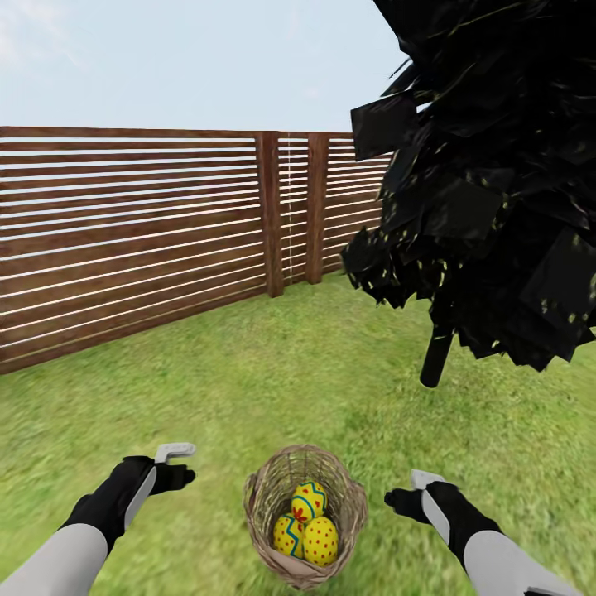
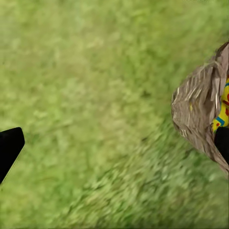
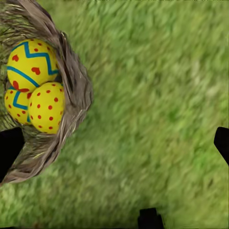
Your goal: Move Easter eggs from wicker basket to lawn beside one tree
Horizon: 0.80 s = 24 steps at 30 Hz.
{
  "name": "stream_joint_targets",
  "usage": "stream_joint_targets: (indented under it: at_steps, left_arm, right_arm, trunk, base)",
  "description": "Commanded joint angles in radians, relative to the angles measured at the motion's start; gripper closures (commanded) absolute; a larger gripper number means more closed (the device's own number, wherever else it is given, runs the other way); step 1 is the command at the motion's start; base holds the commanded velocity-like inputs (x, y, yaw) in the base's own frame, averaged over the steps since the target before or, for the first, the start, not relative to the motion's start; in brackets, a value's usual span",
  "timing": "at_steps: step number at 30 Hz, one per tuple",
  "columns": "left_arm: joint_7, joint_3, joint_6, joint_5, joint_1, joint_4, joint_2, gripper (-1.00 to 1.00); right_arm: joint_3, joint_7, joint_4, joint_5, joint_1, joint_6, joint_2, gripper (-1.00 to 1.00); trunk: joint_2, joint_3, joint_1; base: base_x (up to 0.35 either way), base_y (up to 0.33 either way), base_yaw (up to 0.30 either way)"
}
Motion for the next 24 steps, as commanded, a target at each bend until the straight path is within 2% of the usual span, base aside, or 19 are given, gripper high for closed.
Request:
stream_joint_targets:
  at_steps: [1,4,6,7,8,12,16,18,24]
  left_arm:
    - [-0.002,0.002,0.005,0.005,0.0,-0.001,-0.001,-1.0]
    - [-0.004,0.002,0.004,0.005,0.0,-0.001,-0.011,-1.0]
    - [-0.005,0.003,0.003,0.005,0.0,-0.001,-0.015,-1.0]
    - [-0.006,0.003,0.003,0.006,0.0,-0.001,-0.023,-1.0]
    - [-0.006,0.003,0.002,0.007,0.0,-0.001,-0.031,-1.0]
    - [-0.007,0.004,-0.005,0.006,0.0,-0.001,-0.059,-1.0]
    - [-0.007,0.004,-0.008,0.007,0.0,0.0,-0.076,-1.0]
    - [-0.007,0.003,-0.008,0.007,0.0,0.001,-0.079,-1.0]
    - [-0.007,0.003,-0.011,0.006,0.0,0.028,-0.09,-1.0]
  right_arm:
    - [-0.006,0.01,-0.003,-0.005,0.0,0.006,-0.002,-1.0]
    - [-0.01,0.096,-0.01,-0.007,0.0,0.005,-0.014,-1.0]
    - [-0.011,0.198,-0.036,-0.009,0.0,0.01,-0.042,-1.0]
    - [-0.012,0.273,-0.063,-0.01,0.0,0.014,-0.068,-1.0]
    - [-0.013,0.319,-0.078,-0.011,0.0,0.015,-0.084,-1.0]
    - [-0.015,0.422,-0.108,-0.019,0.0,0.017,-0.121,-1.0]
    - [-0.015,0.458,-0.117,-0.084,0.0,0.016,-0.139,-1.0]
    - [-0.015,0.461,-0.117,-0.102,0.0,0.015,-0.144,-1.0]
    - [-0.013,0.461,-0.115,-0.113,0.0,0.012,-0.143,-1.0]
  trunk:
    - [-0.001,-0.001,0.0]
    - [-0.001,-0.001,0.0]
    - [-0.001,-0.001,0.0]
    - [-0.001,-0.001,0.0]
    - [-0.001,-0.001,0.0]
    - [-0.001,-0.001,0.0]
    - [-0.001,-0.001,0.0]
    - [-0.001,-0.001,0.0]
    - [-0.001,-0.001,0.0]
  base:
    - [-0.002,0.312,0.0]
    - [0.021,0.199,0.0]
    - [0.109,0.081,0.0]
    - [0.213,0.09,0.0]
    - [0.242,0.096,0.0]
    - [0.273,0.1,0.0]
    - [0.2,0.034,0.0]
    - [0.103,0.008,0.0]
    - [0.261,0.001,0.0]
